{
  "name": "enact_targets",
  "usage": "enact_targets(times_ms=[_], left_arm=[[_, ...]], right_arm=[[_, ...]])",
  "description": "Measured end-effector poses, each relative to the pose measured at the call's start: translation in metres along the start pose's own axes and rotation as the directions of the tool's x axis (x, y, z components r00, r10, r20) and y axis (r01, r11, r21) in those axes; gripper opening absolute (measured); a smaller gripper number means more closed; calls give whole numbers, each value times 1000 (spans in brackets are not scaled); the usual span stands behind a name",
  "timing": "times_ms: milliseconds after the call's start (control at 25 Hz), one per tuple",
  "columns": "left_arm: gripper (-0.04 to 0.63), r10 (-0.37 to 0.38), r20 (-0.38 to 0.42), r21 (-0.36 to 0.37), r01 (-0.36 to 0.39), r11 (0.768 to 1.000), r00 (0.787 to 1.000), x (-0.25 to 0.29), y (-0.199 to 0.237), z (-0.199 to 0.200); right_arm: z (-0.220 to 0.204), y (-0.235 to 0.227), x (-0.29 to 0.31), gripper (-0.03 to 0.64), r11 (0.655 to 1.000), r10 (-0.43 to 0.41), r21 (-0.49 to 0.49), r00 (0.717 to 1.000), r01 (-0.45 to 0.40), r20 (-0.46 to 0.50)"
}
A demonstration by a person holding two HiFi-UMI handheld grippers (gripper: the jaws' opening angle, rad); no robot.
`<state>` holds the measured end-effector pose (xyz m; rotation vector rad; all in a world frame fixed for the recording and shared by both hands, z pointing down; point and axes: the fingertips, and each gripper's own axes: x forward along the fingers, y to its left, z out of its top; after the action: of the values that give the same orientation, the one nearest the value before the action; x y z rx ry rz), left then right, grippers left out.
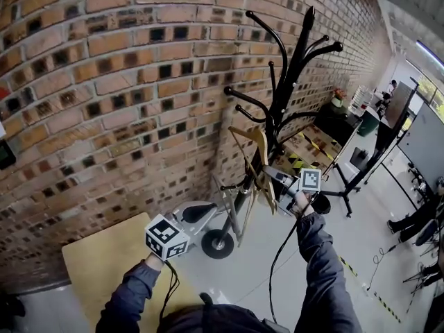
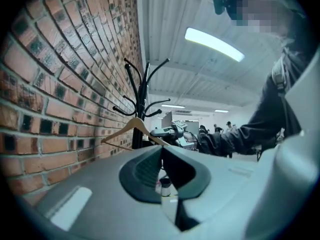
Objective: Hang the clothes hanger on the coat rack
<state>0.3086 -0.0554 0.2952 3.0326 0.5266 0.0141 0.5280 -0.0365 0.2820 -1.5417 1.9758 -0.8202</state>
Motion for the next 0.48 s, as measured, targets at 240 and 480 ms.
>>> enact_targets(times_ms=[240, 480], left_arm=[[2, -11, -15, -4, 11, 1000, 1000, 3, -6, -5], [2, -20, -22, -11, 20, 1000, 1000, 4, -12, -8]], right_arm=[[-6, -5, 0, 124, 951, -118, -290, 993, 105, -25], [5, -22, -31, 133, 924, -220, -307, 974, 227, 59]])
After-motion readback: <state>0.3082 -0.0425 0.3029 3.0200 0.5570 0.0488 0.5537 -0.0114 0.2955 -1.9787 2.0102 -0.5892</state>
